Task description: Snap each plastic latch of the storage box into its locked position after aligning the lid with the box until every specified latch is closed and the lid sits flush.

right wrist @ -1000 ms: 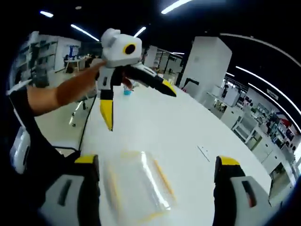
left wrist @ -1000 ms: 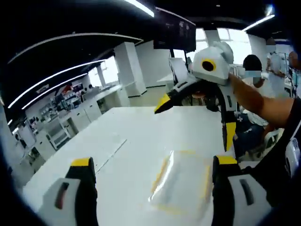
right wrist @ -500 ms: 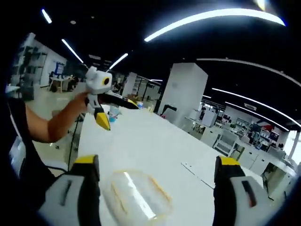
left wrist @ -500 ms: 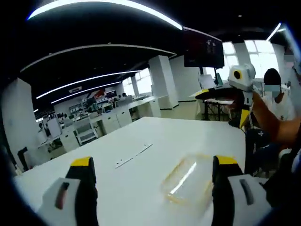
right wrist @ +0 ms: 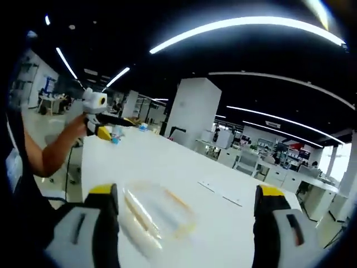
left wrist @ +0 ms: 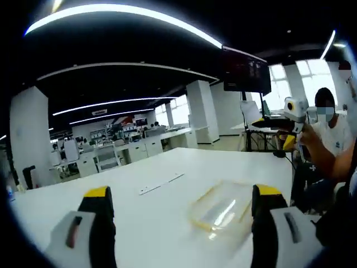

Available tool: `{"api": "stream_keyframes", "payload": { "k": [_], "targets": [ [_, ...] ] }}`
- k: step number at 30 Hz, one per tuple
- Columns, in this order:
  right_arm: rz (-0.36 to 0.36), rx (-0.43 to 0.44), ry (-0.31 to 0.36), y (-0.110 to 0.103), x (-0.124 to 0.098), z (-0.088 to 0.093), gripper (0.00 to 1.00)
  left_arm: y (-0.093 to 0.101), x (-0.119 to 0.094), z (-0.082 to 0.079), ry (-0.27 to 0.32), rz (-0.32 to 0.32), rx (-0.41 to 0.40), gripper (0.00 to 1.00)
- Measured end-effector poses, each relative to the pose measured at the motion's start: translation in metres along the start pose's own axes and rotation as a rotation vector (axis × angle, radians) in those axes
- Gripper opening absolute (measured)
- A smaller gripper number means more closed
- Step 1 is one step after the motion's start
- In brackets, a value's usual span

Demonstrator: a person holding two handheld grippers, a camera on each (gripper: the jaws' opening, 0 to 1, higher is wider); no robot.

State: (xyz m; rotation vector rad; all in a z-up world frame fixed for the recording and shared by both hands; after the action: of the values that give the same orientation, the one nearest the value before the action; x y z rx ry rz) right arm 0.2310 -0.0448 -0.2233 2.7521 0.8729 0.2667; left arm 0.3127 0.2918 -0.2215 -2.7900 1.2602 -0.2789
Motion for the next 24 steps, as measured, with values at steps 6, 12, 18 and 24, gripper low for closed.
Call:
{"api": "stream_keyframes", "payload": {
  "k": [6, 12, 18, 24],
  "targets": [
    [0.015, 0.039, -0.005, -0.005, -0.013, 0.009, 1.00, 0.002, -0.012, 0.006, 0.001, -0.022, 0.009, 1.00],
    [0.046, -0.024, -0.050, -0.017, -0.027, 0.030, 1.00, 0.011, -0.033, 0.032, 0.021, -0.056, -0.038, 1.00],
    [0.055, 0.041, -0.050, -0.028, -0.034, 0.064, 1.00, 0.018, -0.043, 0.057, -0.001, -0.063, -0.070, 1.00],
    [0.082, 0.068, -0.053, -0.032, -0.045, 0.080, 1.00, 0.029, -0.049, 0.068, -0.005, -0.084, -0.028, 1.00]
  ]
}}
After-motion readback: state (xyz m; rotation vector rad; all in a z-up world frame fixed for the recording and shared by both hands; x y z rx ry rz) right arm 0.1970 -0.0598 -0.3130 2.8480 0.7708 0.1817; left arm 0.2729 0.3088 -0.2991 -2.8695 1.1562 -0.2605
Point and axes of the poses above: the point that each gripper's makers call its tool centre point, and the gripper's own axes: x roughly forward along the fingers, y roughly to its right, z roughly out of its underside, the point moved 5 cm from there along -x, roughly backward along the fingers, and after that the axes turned 12 degrees about y, right-handed, at the moved point
